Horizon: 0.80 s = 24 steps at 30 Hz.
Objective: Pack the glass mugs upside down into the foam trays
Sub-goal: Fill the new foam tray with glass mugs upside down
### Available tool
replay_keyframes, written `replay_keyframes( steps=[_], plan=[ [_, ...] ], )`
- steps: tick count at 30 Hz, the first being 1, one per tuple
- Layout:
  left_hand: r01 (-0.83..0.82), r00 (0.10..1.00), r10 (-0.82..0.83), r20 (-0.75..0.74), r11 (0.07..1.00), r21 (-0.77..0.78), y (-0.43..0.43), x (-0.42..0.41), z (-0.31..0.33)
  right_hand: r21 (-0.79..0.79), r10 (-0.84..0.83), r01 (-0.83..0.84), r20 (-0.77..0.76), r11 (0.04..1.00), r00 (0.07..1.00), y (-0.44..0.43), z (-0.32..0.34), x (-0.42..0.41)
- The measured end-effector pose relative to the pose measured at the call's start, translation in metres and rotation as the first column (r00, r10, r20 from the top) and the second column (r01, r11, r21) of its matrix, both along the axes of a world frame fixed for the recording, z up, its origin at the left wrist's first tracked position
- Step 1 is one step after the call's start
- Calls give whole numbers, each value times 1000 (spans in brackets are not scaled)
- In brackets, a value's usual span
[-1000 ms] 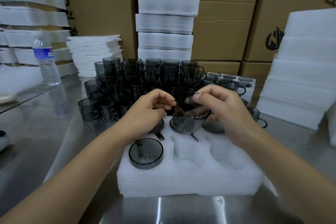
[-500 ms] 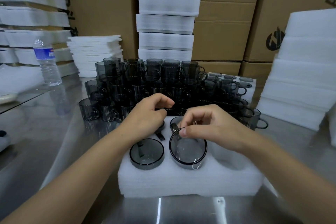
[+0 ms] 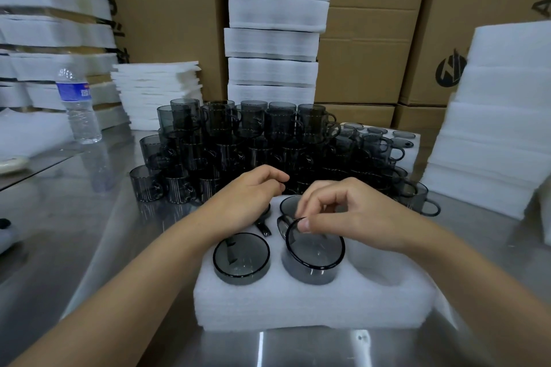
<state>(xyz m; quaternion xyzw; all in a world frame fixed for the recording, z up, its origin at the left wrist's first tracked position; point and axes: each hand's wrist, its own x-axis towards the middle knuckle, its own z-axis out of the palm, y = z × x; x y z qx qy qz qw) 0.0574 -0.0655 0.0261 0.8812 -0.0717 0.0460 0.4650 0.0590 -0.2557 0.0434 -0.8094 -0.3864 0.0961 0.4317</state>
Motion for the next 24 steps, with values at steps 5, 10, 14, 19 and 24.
replay_keyframes(
  steps=[5, 10, 14, 19, 24],
  plan=[
    [178, 982, -168, -89, 977, 117, 8, -7, 5, -119, -76, 92, 133, 989, 988, -1, 0, -1],
    [313, 948, -271, -166, 890, 331, 16, -8, 9, -167, -80, 113, 198, 979, 977, -1, 0, -2],
    [330, 942, -272, -196, 852, 406, 17, -9, 11, -192, -67, 103, 187, 976, 980, -2, -1, 0],
    [374, 925, -304, -226, 830, 415, 16, -15, 15, -133, -106, 139, 226, 981, 968, -2, -5, 4],
    [368, 928, -290, -233, 803, 469, 18, -14, 16, -267, -110, 180, 258, 947, 960, 0, -9, 6]
  ],
)
